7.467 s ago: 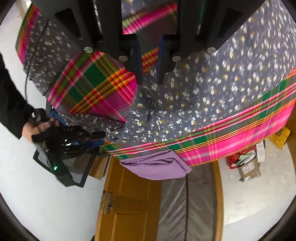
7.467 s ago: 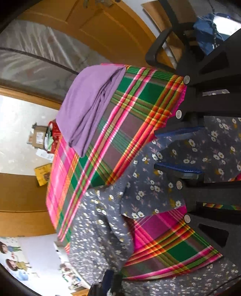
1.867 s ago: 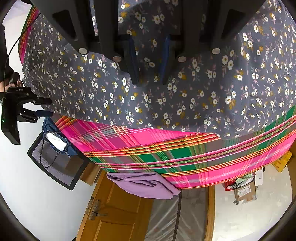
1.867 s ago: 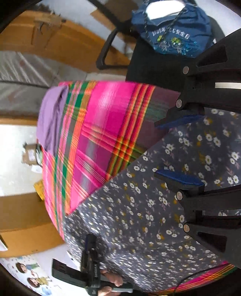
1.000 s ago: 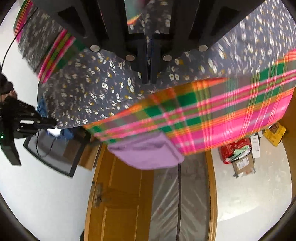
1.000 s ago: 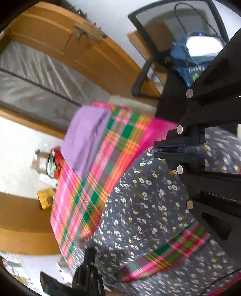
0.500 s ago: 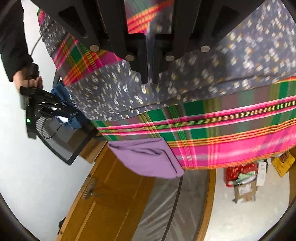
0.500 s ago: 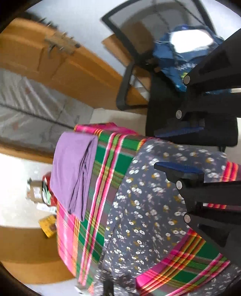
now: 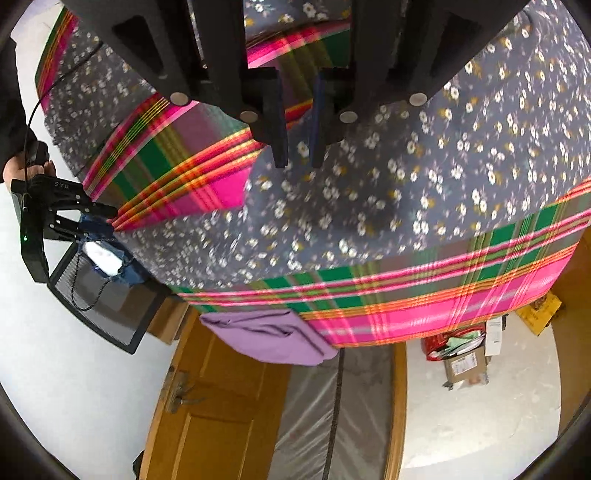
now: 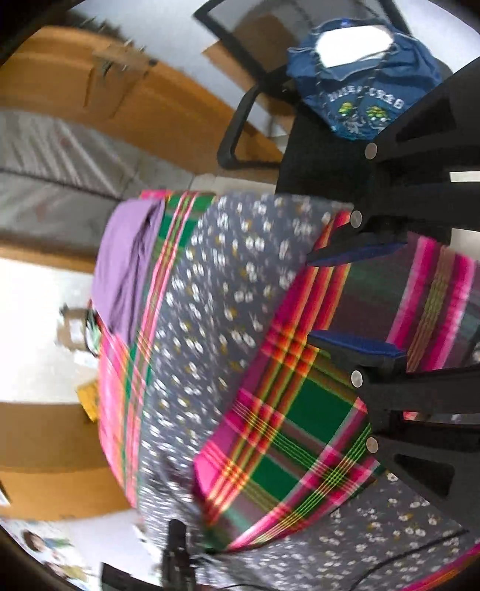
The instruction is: Fold clothes
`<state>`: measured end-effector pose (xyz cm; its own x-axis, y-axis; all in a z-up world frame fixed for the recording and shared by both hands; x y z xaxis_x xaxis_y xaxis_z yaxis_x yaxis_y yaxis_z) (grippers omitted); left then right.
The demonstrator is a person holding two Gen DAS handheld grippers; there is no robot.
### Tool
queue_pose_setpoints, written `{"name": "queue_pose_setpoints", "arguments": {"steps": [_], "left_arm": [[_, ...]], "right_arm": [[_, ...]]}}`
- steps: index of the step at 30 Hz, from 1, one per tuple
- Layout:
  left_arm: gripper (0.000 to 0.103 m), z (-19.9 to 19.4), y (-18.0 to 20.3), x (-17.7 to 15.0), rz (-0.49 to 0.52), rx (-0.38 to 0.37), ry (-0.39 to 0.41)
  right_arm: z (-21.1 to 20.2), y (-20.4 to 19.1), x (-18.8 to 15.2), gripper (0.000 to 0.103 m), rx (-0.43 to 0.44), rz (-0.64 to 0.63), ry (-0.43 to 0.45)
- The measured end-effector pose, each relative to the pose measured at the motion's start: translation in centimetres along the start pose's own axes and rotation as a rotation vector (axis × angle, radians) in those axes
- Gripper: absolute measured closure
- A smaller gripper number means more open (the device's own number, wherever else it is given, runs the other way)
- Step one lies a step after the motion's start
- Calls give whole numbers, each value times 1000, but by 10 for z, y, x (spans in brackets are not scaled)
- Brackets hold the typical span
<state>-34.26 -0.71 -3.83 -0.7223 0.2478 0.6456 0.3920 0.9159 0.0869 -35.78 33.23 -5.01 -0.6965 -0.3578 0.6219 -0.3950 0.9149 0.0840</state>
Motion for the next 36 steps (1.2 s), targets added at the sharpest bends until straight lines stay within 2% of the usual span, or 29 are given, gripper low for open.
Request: {"name": "queue_pose_setpoints", "arguments": {"steps": [2,5,6,7,8,12,17,18,20,21,22,23,28,36], "left_arm": [[89,4,1,-5,7,5,-16],[89,11,2,-10,5,3,-37],[89,14,2,-11,3,0,-44],[89,16,3,-12,2,-2,-50],[89,18,3,-13,0,-7,-55],[89,13,3,-16,-12,-31,-49],[89,-1,-3,-17,-43,-44,-13],[89,-3,-4,-17,-50,-42,-7],[89,-7,-4,-17,-54,-38,4],[89,-8,-4,-16,-55,-39,9],[89,-9,-3,-16,-53,-39,11],[89,-8,-1,-17,-46,-34,9],[86,0,7,-18,-7,-14,-9],[83,20,9,-17,7,15,-30]], "right_arm": [[9,-3,3,66,-6,-19,-3],[14,0,8,67,41,3,2],[16,1,10,79,56,10,-2],[17,2,11,101,62,13,-6],[17,4,11,103,49,7,-11],[6,18,5,103,-11,-6,-19],[-13,54,-16,103,-76,79,-34],[-14,54,-18,100,-78,79,-36],[-19,39,-17,96,-70,44,-16],[-22,28,-14,86,-56,21,1],[-24,14,-10,72,-41,-9,25],[-25,0,-5,69,-25,-42,48],[-8,-48,13,68,18,-167,61],[20,-64,27,68,34,-204,24]]}}
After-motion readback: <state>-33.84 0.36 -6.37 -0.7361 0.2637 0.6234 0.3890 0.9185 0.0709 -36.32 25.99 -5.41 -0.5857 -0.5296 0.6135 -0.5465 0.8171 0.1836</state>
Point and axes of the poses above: each gripper's, at about its wrist camera, not at the fingertips, and z roughly the way its jaws point, y to its right, x to its top, the point moved 6 cm from there along z, roughly the way its jaws point, and after that the axes turned 6 degrees about z, right-handed, at the moved point
